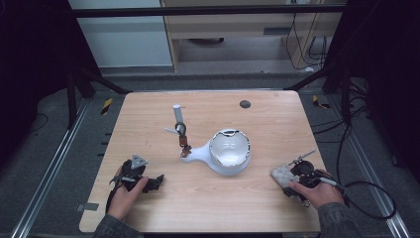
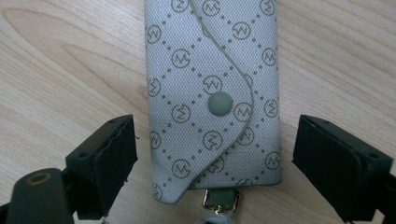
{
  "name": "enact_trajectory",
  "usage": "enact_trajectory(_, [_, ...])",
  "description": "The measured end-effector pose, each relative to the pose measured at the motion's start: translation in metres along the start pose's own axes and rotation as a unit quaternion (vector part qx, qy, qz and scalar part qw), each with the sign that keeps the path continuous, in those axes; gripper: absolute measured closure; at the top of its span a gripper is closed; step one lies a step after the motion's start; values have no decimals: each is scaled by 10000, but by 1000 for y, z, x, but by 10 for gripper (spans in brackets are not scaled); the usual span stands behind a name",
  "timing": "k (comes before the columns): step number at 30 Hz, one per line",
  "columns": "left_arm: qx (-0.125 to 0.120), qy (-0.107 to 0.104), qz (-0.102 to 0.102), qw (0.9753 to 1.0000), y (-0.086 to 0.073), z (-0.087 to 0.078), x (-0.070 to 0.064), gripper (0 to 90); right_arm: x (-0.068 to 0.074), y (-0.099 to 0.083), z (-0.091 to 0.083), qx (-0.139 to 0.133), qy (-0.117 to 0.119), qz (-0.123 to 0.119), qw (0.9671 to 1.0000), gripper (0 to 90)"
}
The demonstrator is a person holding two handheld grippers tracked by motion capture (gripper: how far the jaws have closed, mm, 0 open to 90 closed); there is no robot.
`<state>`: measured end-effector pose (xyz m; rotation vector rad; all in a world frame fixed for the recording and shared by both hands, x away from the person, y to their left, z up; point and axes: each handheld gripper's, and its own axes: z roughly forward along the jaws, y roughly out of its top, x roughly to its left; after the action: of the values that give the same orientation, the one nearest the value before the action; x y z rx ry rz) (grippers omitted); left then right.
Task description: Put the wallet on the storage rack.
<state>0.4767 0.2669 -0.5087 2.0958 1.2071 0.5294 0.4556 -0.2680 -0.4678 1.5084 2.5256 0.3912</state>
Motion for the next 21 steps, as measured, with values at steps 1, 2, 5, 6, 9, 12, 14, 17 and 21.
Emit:
enact_trajectory(1, [-1, 0, 1, 10000, 0, 0, 0, 0, 0, 0, 1, 9, -5, -8, 10000, 143])
enact_trajectory(2, [-4, -3, -18, 10000, 0, 0, 0, 0, 0, 0, 1, 24, 25, 39, 10000, 149])
enact_trajectory(5, [-16, -7, -25, 10000, 0, 0, 0, 0, -1, -1, 3, 63, 15, 46, 10000, 170])
enact_trajectory(6, [-16, -8, -23, 10000, 0, 0, 0, 0, -1, -1, 3, 47, 3, 15, 10000, 178])
enact_trajectory(9, [-12, -9, -16, 10000, 0, 0, 0, 0, -1, 0, 3, 67, 38, 54, 10000, 196])
enact_trajectory(12, [-15, -12, -14, 10000, 0, 0, 0, 0, -1, -1, 3, 89, 13, 37, 10000, 208])
enact_trajectory(14, [-21, -15, -21, 10000, 0, 0, -1, 0, 0, -1, 4, 72, 19, -17, 10000, 216])
enact_trajectory(17, [-21, -17, -17, 10000, 0, 0, -1, 0, 1, -1, 5, 116, 31, -18, 9999, 213])
enact_trajectory(21, [-21, -19, -13, 10000, 0, 0, -1, 0, 1, -1, 5, 124, 6, -62, 9999, 242])
